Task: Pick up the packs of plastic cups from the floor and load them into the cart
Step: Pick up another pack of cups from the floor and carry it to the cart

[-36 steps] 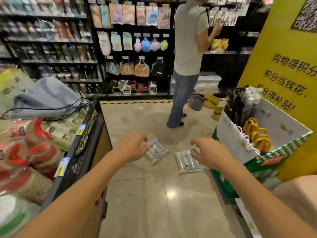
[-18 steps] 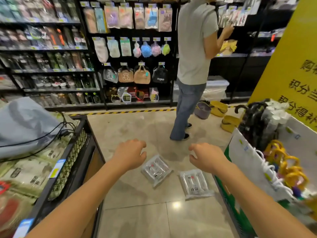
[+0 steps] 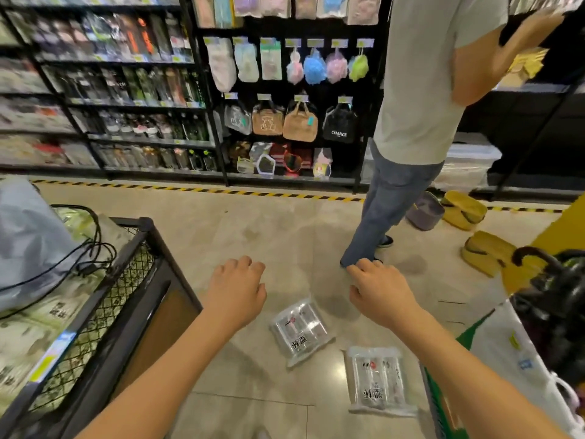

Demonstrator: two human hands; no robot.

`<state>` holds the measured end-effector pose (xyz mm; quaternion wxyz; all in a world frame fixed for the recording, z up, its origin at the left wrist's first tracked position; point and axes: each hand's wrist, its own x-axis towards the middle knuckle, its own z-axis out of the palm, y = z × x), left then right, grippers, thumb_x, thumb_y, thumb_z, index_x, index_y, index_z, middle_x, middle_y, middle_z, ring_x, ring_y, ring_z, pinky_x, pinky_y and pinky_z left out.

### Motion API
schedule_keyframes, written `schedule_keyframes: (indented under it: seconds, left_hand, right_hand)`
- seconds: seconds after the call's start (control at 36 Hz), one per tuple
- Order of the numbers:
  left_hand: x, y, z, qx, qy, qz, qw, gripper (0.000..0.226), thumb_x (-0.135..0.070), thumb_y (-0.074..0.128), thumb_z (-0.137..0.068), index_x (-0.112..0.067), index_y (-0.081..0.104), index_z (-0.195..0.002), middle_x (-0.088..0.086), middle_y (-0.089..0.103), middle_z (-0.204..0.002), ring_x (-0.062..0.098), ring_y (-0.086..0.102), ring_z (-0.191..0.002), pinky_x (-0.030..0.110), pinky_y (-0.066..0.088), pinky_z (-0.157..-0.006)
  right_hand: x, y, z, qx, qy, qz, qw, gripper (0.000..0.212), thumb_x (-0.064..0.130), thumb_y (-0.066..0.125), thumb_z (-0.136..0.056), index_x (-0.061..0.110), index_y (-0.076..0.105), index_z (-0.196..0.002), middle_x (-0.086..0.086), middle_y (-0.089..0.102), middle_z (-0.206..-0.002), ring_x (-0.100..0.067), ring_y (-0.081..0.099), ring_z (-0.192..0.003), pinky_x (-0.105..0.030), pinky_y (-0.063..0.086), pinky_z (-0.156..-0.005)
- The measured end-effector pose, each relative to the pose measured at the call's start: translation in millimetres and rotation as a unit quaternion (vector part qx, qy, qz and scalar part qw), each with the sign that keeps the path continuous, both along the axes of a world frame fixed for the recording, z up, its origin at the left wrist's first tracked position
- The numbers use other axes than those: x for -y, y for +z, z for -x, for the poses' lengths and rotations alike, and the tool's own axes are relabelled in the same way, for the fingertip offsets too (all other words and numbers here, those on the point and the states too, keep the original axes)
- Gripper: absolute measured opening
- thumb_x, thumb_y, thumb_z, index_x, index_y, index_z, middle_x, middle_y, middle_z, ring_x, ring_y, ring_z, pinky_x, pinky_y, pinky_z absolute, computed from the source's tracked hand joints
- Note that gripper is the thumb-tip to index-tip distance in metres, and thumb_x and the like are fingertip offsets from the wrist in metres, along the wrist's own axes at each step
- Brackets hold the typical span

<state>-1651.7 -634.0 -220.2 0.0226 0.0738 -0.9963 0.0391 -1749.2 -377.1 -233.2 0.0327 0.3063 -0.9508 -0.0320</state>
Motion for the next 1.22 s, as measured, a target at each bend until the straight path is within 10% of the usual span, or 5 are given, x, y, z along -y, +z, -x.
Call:
schedule_keyframes:
  seconds: [0.53,0.83,1.08,1.22]
  left_hand:
    - [98.5,-213.2,229.0,0.074,0.076,-0.145,0.984,0.038,-0.025,0.065,-0.085,-0.014,0.065,-0.121,0.008,0.066,-0.109,0.031,0.064,-0.084,0.040,0.049,-0.068]
    - [90.2,-507.4,255.6,0.192,0.217,-0.255,0.923,0.067,-0.038,0.048,-0.095,-0.028,0.018,-0.154,0.005,0.051,-0.132,0.025,0.055,-0.112,0.039,0.049,-0.090]
    - [64.1,-799.6,228.3,0.273,0.232,-0.304,0.883,0.078,-0.064,0.024,-0.087,-0.052,-0.030,-0.142,0.008,0.054,-0.131,0.027,0.064,-0.102,0.061,0.039,-0.101]
    - [57.0,-888.4,242.9,0.199,0.293,-0.445,0.822,0.070,-0.054,0.038,-0.096,-0.063,-0.015,-0.143,0.015,0.037,-0.143,0.034,0.061,-0.100,0.050,0.048,-0.092]
  right_hand:
    - [105.7,-197.3,250.3,0.161,-0.024,-0.019,0.986,0.036,0.021,0.053,-0.087,0.019,0.058,-0.123,-0.002,0.062,-0.112,-0.029,0.060,-0.100,-0.040,0.050,-0.081]
    - [104.0,-505.3,316.5,0.310,-0.028,-0.009,0.950,0.054,0.037,0.047,-0.098,0.028,0.035,-0.149,-0.005,0.052,-0.138,-0.028,0.058,-0.113,-0.041,0.056,-0.079]
    - [87.1,-779.2,334.7,0.407,-0.030,0.024,0.913,0.066,0.053,0.039,-0.099,0.054,0.000,-0.152,-0.012,0.031,-0.154,-0.031,0.040,-0.136,-0.044,0.045,-0.102]
    - [85.1,-878.8,345.9,0.439,-0.055,0.076,0.893,0.069,0.056,0.043,-0.096,0.064,-0.003,-0.147,-0.013,0.025,-0.158,-0.030,0.033,-0.141,-0.049,0.033,-0.114]
